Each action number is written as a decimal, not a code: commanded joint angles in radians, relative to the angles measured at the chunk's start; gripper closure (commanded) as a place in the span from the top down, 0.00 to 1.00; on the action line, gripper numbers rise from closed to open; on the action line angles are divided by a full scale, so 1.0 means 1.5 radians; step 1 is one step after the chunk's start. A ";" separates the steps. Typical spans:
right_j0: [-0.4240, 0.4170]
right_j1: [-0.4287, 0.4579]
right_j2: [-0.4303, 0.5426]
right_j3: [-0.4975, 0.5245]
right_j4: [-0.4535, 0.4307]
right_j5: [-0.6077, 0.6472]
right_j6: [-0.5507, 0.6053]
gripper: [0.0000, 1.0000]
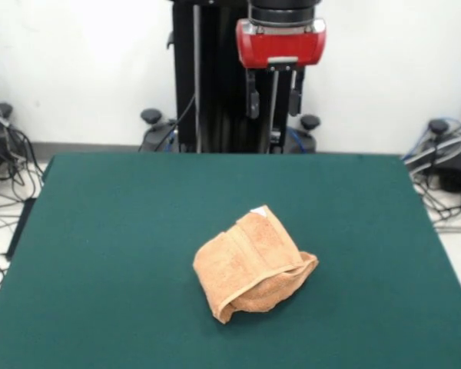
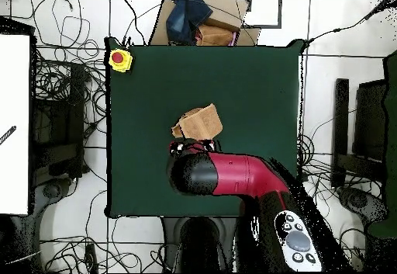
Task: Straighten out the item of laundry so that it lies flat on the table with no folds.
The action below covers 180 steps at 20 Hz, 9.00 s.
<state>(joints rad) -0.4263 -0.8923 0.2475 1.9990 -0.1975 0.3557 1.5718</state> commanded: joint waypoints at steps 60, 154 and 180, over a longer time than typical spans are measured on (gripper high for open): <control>0.569 0.482 -0.517 -0.190 0.237 -0.419 0.176 1.00; 0.647 0.652 -0.424 -0.222 0.494 -0.534 0.182 1.00; 0.696 0.752 -0.418 -0.273 0.676 -0.565 0.149 1.00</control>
<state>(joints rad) 0.6114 0.1770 -0.4955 1.6609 0.7226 -0.4774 1.5912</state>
